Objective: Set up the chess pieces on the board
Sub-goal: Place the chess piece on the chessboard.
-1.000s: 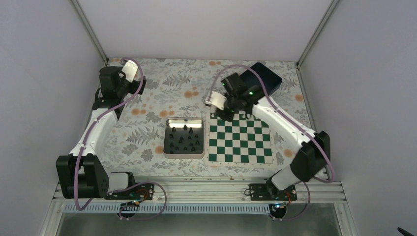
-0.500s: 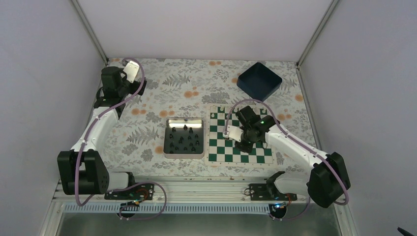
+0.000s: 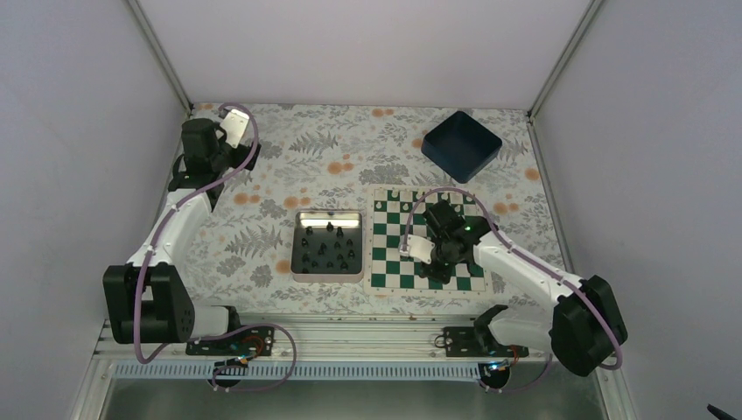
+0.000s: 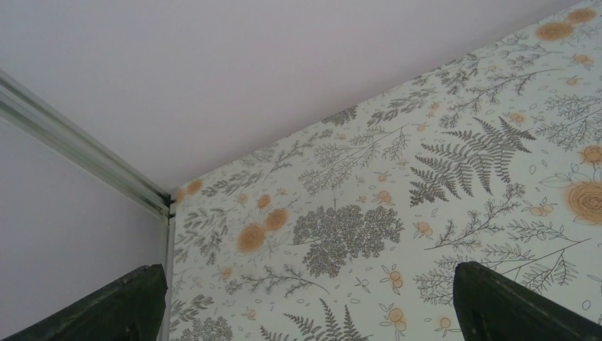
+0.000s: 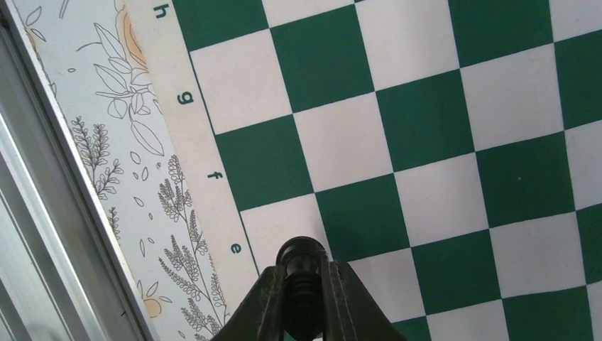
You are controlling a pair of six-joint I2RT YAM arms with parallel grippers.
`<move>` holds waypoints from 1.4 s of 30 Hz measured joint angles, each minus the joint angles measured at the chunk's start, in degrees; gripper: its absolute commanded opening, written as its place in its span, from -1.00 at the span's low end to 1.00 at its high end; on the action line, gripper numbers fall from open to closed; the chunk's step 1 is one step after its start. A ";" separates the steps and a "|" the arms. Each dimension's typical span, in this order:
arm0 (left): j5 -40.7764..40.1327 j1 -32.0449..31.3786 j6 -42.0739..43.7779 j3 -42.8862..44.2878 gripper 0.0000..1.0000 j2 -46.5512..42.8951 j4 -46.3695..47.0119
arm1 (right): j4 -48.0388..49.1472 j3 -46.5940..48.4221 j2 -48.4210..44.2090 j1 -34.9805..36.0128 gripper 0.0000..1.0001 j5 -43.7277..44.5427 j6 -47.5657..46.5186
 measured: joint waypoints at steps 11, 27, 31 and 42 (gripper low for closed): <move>-0.92 0.00 0.20 0.00 1.00 0.70 -0.02 | 1.44 -0.83 4.00 1.07 -0.91 -0.59 -0.70; -1.38 0.00 0.22 0.00 1.00 1.66 -0.02 | 1.44 -2.14 5.97 1.09 -0.91 -0.52 -2.03; -1.38 0.00 0.22 -0.02 1.00 1.66 -0.02 | 1.64 -2.29 5.38 1.09 -0.92 -0.46 -2.01; -1.38 0.00 0.39 0.00 1.00 1.66 -0.02 | 2.73 -2.29 5.03 1.84 -0.92 -0.57 -2.01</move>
